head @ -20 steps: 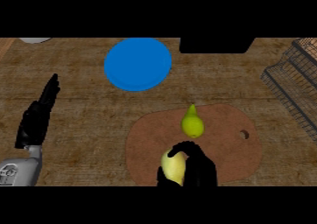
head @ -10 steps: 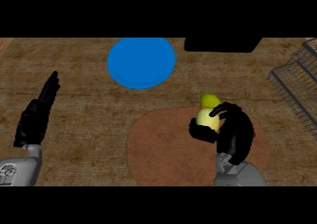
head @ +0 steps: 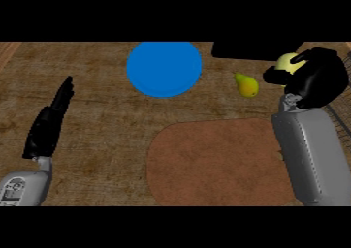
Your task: Pick the lemon from the cutting board and place it in the tiered basket
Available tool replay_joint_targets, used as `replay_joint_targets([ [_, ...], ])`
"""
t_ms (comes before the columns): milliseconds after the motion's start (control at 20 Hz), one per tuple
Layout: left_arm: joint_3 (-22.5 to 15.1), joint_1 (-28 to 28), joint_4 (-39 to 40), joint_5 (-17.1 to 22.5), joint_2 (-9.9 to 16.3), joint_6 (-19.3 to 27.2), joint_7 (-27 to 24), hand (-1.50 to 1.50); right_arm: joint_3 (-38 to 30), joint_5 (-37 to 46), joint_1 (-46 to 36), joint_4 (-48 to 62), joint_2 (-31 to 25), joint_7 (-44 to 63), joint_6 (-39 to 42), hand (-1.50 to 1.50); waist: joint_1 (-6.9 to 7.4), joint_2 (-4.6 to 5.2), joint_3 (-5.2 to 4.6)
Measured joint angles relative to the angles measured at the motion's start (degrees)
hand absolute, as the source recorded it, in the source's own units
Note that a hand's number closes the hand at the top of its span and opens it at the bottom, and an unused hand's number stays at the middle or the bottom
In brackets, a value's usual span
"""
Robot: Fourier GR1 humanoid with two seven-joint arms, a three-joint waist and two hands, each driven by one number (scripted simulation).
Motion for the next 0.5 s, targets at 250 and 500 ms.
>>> replay_joint_targets([
  [250, -0.11, -1.0, 0.75, -0.09, 0.13, -0.45, 0.26, 0.0, -6.38, 9.27, -12.9, 9.47, -4.57, 1.89, 4.71, 1.5, 0.41, -0.22, 0.04],
  [500, 0.41, -1.53, 1.49, 0.12, 0.35, -0.72, 0.67, 0.0, -11.29, 14.15, -24.44, 19.32, -7.76, 2.17, 10.61, 1.5, -0.06, -0.49, 0.19],
])
